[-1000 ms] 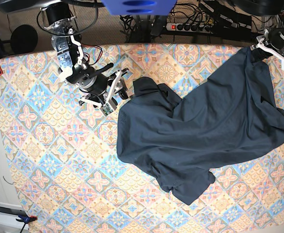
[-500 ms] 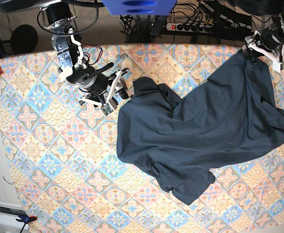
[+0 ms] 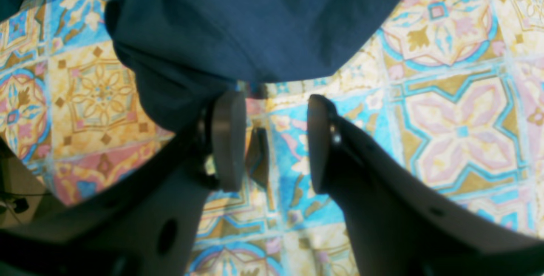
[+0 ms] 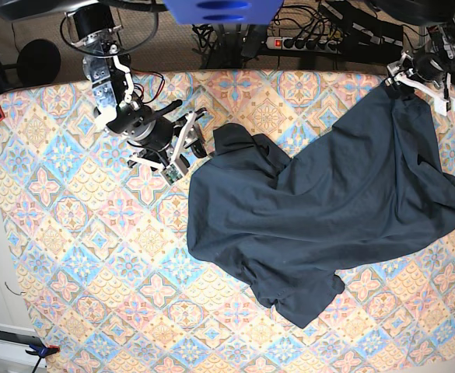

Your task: Layout the t-shirt on the table in an organized manner, then fold the t-shirt properly

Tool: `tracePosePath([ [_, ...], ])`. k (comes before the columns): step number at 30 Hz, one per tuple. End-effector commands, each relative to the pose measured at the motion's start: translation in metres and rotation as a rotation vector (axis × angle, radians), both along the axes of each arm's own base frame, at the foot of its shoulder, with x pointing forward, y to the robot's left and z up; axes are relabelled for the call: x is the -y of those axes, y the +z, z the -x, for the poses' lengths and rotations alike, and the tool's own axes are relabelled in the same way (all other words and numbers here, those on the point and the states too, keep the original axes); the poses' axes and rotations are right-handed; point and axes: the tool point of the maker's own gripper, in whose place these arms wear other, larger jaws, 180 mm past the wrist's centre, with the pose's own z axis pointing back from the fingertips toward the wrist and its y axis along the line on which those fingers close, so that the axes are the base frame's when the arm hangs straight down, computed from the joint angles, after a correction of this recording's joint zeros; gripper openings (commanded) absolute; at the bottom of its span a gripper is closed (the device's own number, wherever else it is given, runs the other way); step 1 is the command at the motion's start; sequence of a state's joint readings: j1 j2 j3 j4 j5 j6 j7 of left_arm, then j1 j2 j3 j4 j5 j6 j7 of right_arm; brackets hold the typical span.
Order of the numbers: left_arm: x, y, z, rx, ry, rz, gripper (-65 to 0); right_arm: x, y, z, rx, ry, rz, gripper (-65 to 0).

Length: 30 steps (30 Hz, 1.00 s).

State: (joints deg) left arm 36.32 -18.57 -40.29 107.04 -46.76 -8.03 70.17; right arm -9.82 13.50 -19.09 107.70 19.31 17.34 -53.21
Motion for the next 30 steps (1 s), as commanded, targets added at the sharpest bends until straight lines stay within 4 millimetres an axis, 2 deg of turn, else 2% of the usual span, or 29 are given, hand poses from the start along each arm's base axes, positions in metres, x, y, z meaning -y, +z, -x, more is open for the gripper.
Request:
tracePosePath([
  [1,-0.004,0.007,-0.005,0.029,-0.007,-0.012,-26.2,-0.002,0.013,-0.008,0.046,0.001,-0.021,-41.8],
  [13,-0.006,0.008,-0.01,0.037,-0.005,-0.023,-26.2,-0.002,0.013,-0.008,0.046,0.001,-0.021,-41.8],
  [15,-0.007,0.009,-0.017,0.049,-0.004,-0.033,-26.2,-0.002,0.013,-0.008,0.046,0.001,-0.021,-41.8],
  [19,-0.006,0.004,-0.014,0.034,0.011,-0.048,-26.6,-0.002,0.013,-0.008,0.046,0.001,-0.021,-41.8],
  [21,-0.005,0.004,-0.017,0.039,0.009,-0.05,-30.1,-0.002,0.013,-0.008,0.047,-0.001,-0.021,-41.8],
  [24,-0.005,0.005,-0.02,0.047,0.009,-0.049,-40.5,-0.002,0.013,-0.008,0.047,-0.001,-0.021,-41.8],
  [26,-0.005,0.005,-0.02,0.049,0.009,-0.049,-44.7,-0.002,0.013,-0.008,0.047,-0.001,-0.021,-41.8],
  [30,-0.005,0.006,-0.021,0.051,0.009,-0.05,-44.0,-0.002,0.013,-0.008,0.047,-0.001,-0.021,-41.8],
])
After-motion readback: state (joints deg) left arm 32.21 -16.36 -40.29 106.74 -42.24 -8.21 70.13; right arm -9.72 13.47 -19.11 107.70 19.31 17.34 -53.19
